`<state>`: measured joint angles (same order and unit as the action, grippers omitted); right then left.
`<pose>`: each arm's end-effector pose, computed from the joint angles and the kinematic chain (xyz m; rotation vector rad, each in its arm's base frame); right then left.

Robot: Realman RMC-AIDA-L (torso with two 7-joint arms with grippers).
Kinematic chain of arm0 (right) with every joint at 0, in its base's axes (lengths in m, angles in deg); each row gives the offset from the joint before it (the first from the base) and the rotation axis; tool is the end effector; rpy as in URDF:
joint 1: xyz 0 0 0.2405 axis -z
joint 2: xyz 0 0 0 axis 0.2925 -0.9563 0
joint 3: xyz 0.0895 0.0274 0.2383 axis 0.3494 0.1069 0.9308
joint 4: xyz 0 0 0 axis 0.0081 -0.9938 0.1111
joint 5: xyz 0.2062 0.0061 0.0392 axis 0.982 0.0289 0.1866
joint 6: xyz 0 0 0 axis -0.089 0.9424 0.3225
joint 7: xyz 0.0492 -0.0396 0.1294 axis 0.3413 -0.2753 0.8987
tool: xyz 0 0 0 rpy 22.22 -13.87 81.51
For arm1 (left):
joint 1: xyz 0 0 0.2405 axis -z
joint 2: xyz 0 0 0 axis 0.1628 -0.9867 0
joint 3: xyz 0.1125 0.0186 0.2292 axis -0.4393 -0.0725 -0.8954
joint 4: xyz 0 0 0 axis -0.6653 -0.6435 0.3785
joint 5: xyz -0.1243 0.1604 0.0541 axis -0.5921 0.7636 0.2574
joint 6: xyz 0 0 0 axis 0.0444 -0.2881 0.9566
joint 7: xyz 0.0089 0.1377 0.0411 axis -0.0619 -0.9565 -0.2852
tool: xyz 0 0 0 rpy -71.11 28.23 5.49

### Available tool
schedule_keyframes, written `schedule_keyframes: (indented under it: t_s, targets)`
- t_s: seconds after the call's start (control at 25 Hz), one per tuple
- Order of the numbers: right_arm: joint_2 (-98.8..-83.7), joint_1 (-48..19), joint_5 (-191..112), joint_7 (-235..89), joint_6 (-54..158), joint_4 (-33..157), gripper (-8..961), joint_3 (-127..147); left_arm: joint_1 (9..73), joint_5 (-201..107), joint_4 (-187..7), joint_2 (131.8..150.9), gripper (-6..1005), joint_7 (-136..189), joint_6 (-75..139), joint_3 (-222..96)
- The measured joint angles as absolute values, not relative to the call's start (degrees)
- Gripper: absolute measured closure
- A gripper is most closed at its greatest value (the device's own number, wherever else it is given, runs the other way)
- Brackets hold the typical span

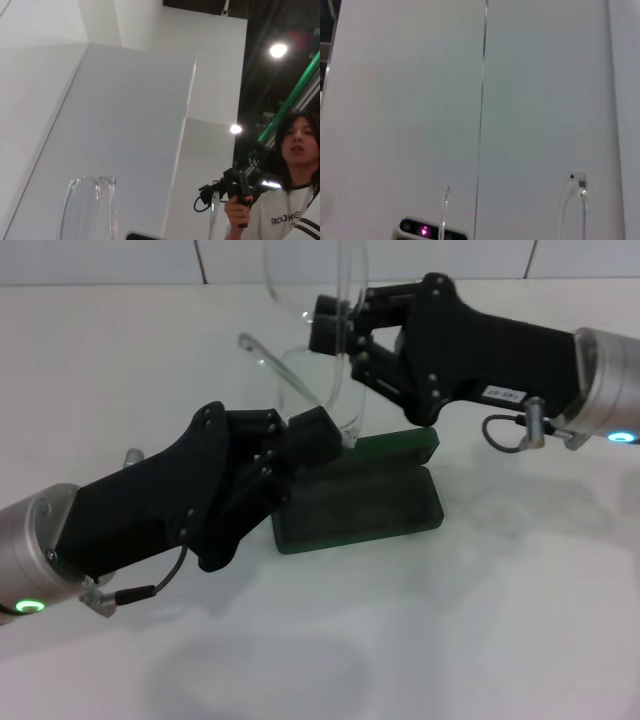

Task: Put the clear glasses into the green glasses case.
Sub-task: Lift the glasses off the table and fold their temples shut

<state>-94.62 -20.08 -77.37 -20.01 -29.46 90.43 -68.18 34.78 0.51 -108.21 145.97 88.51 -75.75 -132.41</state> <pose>0.1261 0.3390 -0.0193 -2.6237 -0.1031 1.4446 -0.1993 0.2479 -0.0100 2.4823 0.3227 1.8283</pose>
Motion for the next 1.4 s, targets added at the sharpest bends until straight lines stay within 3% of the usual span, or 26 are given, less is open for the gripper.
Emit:
schedule_keyframes:
  t_s: [1.4]
  targets:
    - [-94.71, -19.80, -78.39, -20.57, -23.96, 93.50, 841, -75.88, 34.55, -0.45, -105.31, 146.14, 939, 88.66, -73.38, -128.62]
